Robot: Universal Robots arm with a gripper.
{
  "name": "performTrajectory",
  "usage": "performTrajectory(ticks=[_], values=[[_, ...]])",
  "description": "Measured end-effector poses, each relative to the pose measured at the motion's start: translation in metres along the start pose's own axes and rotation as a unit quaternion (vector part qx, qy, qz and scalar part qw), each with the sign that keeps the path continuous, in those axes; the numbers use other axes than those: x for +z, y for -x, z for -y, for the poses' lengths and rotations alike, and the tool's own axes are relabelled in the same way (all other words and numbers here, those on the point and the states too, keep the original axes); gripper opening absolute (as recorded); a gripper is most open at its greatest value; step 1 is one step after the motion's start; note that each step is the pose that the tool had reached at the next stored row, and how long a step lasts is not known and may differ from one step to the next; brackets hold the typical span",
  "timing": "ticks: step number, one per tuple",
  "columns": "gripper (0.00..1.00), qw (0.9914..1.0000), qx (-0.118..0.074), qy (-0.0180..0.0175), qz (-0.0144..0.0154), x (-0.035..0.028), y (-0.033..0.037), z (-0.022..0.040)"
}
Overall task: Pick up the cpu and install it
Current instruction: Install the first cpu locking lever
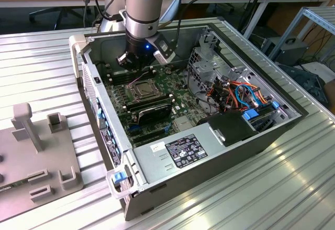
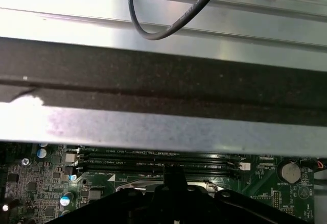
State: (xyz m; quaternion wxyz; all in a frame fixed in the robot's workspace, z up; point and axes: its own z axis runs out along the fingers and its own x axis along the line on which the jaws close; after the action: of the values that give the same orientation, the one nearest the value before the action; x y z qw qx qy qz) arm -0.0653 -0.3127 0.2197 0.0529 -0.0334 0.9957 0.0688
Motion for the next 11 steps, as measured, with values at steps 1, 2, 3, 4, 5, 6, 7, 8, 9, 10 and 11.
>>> performTrajectory(ticks=[1, 2, 3, 4, 5, 6, 7, 8, 9, 10, 11], values=[[0.11, 1.0, 0.0, 0.0, 0.0, 0.0001, 0.0, 0.0], [0.11, 1.0, 0.0, 0.0001, 0.0001, 0.0002, 0.0001, 0.0], [0.11, 1.0, 0.0, 0.0001, 0.0001, 0.0003, 0.0001, 0.0], [0.11, 1.0, 0.0, 0.0001, 0.0001, 0.0003, 0.0001, 0.0], [0.11, 1.0, 0.0, 0.0002, 0.0001, 0.0006, 0.001, 0.0001], [0.11, 1.0, 0.0, 0.0002, 0.0002, 0.0008, 0.0016, 0.0001], [0.11, 1.0, 0.0, 0.0002, 0.0002, 0.001, 0.0023, 0.0002], [0.11, 1.0, 0.0, 0.0001, 0.0001, 0.0012, 0.0028, 0.0003], [0.11, 1.0, 0.0, 0.0001, 0.0001, 0.0014, 0.0033, 0.0003], [0.11, 1.0, 0.0, 0.0001, 0.0001, 0.0015, 0.0035, 0.0004], [0.11, 1.0, 0.0, 0.0, 0.0001, 0.0015, 0.0035, 0.0004]])
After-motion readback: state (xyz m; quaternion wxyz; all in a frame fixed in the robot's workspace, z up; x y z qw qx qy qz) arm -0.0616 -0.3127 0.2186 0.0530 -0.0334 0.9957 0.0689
